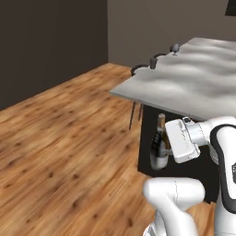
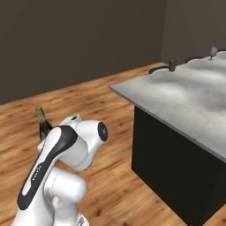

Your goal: There is a wine glass and glass cup on the dining counter. Place the wine bottle next to the wine glass and the juice bottle next to the glass cup.

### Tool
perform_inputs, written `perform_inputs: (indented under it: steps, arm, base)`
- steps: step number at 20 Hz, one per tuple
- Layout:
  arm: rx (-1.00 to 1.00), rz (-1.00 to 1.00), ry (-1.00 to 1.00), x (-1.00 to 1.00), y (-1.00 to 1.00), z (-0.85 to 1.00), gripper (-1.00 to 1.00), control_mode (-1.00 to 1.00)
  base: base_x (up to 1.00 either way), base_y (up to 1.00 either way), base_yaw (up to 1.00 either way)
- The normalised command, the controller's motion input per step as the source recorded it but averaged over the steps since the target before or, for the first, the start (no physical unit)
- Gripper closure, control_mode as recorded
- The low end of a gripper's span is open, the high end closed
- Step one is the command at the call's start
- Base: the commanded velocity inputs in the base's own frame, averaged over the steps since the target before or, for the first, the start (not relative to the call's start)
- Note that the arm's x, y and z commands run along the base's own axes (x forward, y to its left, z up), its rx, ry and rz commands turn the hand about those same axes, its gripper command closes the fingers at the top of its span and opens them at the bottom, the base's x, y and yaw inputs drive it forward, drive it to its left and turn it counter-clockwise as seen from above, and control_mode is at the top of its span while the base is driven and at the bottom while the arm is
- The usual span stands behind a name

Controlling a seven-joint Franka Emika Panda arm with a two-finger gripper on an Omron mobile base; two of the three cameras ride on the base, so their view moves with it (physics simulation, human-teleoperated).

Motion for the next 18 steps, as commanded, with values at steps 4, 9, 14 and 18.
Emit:
perform_inputs:
  steps: [4,9,14,18]
  arm:
    - [0.00,0.00,0.00,0.00,0.00,0.00,1.00,1.00]
    - [0.00,0.00,0.00,0.00,0.00,0.00,1.00,1.00]
    - [0.00,0.00,0.00,0.00,0.00,0.00,1.00,1.00]
    - [0.00,0.00,0.00,0.00,0.00,0.00,1.00,1.00]
  base:
    - [0.65,0.14,0.00]
    - [0.70,0.18,0.00]
    - [0.68,0.22,0.00]
    - [0.69,0.29,-0.01]
